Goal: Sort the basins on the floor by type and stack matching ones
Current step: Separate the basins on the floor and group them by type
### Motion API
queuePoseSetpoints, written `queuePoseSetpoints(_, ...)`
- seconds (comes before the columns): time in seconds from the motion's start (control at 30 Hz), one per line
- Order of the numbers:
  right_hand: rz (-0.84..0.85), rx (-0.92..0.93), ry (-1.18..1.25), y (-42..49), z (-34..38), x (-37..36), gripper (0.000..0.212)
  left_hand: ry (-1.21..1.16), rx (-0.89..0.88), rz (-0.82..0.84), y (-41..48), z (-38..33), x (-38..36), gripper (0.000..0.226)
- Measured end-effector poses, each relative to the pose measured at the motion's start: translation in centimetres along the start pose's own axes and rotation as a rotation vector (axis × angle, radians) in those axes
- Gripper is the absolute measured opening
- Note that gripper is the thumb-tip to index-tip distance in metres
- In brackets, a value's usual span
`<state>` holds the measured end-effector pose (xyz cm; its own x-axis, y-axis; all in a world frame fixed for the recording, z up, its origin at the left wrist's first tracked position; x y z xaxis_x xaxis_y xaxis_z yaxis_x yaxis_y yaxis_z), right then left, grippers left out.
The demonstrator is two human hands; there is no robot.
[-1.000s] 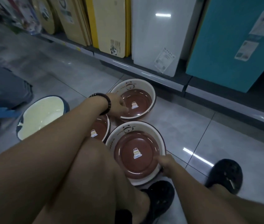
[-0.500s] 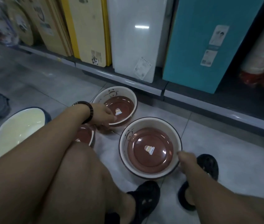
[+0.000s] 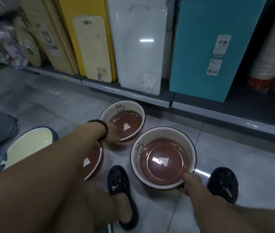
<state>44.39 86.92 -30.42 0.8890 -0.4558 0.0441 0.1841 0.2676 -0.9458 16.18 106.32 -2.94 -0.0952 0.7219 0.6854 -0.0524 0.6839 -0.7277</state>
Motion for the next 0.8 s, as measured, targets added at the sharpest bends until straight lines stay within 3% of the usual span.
queuePoseSetpoints(0.13, -0.044, 0.086, -0.044, -0.2, 0.9, 0.4, 0.019, 0.014, -0.007, 0.021, 8.3, 1.7, -2.5, 0.06)
queuePoseSetpoints(0.23, -0.114, 0.141, -0.127, 1.7, 0.7, 0.6, 0.008, -0.006, -0.017, -0.016, 15.4, 3.5, -5.7, 0.054)
queuePoseSetpoints(0.4, -0.164, 0.21, -0.154, 5.8, -0.6, -0.1, 0.027, -0.084, 0.002, -0.205, 23.7, 5.1, -9.5, 0.064)
queuePoseSetpoints(0.63, -0.193, 0.177, -0.17, 6.6, -0.2, -0.5, 0.018, 0.064, -0.052, -0.277, 28.3, 5.3, -11.7, 0.05)
queuePoseSetpoints(0.8, -0.269, 0.158, -0.535, 5.0, -0.1, -0.7, 0.048, 0.042, -0.186, -0.525, 25.9, 3.8, -10.2, 0.038)
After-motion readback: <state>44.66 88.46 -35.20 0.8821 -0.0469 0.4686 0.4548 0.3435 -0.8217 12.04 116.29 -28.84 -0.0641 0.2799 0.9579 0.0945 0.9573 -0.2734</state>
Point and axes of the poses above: each hand's wrist, its own y-axis towards the middle knuckle, its own x-axis out of the back of the hand, z = x × y, the point moved 8 cm from there along y, towards the middle knuckle, and after that the axes turned 14 degrees about -y, right-handed, at the moved point
